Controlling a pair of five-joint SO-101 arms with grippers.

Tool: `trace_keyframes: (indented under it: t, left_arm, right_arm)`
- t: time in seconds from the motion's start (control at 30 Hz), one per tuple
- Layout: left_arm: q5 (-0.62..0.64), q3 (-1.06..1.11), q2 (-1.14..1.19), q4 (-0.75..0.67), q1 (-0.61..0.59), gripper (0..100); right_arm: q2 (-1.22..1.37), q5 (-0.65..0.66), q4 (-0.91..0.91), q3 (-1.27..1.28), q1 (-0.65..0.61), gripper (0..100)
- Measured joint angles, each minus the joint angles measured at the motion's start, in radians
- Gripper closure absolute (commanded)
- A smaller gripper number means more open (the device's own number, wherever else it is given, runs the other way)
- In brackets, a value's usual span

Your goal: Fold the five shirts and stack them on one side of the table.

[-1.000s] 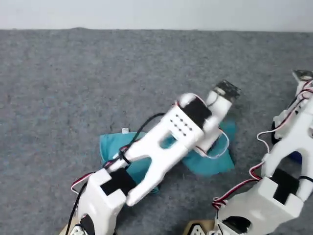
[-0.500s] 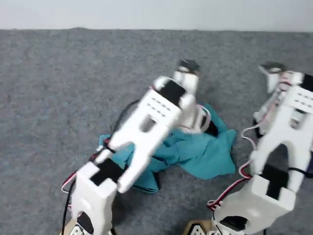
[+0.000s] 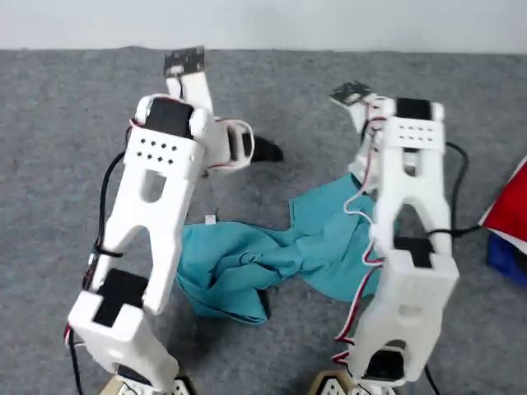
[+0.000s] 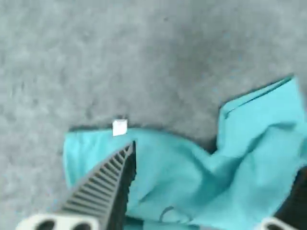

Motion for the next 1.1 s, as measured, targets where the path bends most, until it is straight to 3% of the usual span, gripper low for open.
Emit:
trace_keyframes:
  t: [0.37, 0.57, 0.67, 1.1]
  left_arm:
    - [0.0, 0.292, -0.086, 0.0, -0.023, 53]
    - [0.003, 0.324, -0.086, 0.0, -0.044, 53]
    - [0.003, 0.324, -0.087, 0.0, -0.043, 53]
    - [0.003, 0.324, -0.087, 0.0, -0.044, 53]
  right_arm:
    - [0.328, 0.0, 0.157, -0.333, -0.097, 72.2]
    - [0.45, 0.098, 0.158, -0.446, -0.12, 99.7]
    - [0.499, 0.153, 0.158, -0.496, -0.135, 96.9]
    - [0.569, 0.146, 0.163, -0.796, -0.11, 99.0]
